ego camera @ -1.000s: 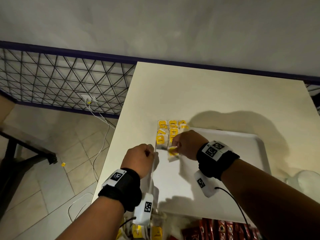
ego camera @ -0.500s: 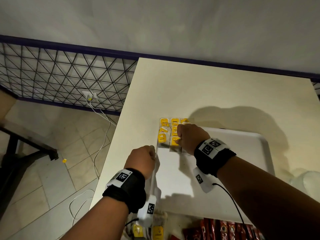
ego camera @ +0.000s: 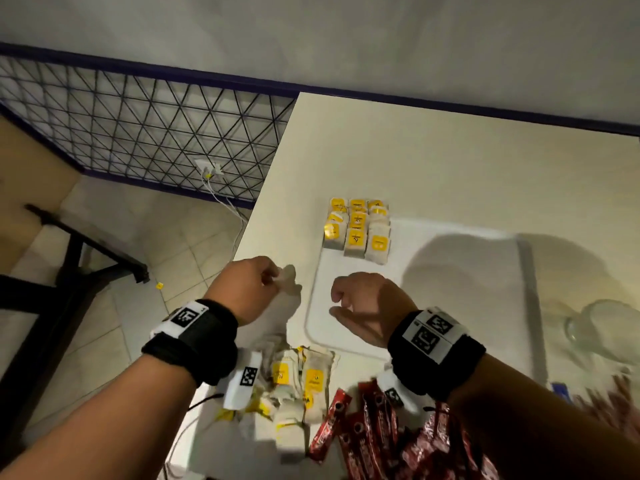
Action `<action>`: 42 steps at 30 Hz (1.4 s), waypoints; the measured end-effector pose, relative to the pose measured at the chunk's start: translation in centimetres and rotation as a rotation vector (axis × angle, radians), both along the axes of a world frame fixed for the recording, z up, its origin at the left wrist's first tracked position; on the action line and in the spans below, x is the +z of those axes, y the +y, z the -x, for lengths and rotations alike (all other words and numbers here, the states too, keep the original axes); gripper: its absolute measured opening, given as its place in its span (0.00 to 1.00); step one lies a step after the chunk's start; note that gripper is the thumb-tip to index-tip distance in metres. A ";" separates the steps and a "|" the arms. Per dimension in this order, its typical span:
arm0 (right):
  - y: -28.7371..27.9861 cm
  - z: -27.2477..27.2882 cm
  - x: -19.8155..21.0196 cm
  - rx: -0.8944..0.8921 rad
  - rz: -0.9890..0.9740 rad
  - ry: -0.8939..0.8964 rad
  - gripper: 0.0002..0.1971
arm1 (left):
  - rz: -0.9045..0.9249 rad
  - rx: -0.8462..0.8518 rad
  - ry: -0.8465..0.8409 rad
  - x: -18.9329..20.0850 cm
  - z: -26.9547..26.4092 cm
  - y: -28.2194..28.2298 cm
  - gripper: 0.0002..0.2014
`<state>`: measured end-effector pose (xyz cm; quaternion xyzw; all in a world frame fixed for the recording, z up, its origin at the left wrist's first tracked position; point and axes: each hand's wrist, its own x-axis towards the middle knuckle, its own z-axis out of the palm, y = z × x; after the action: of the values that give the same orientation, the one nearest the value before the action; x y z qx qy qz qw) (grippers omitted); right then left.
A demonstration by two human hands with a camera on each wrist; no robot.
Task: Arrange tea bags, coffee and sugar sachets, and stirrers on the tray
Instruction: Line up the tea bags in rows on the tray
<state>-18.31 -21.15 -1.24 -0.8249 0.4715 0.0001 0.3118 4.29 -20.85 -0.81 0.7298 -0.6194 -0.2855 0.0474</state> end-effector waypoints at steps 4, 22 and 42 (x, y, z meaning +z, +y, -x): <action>4.5 -0.6 -0.5 0.064 -0.051 0.052 0.12 | -0.027 0.064 -0.076 0.5 -1.7 5.8 0.10; 12.8 -4.9 -1.5 0.186 -0.071 0.048 0.11 | -0.229 -0.603 -0.283 -3.9 -3.5 10.5 0.64; 13.0 -6.9 -3.9 0.159 -0.078 0.224 0.22 | -0.331 -0.462 -0.076 -3.3 -4.5 8.9 0.19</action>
<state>-11.45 -8.16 -5.11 -0.8418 0.4361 0.1351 0.2879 8.79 -11.95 -4.13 0.5773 -0.7155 -0.3584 -0.1621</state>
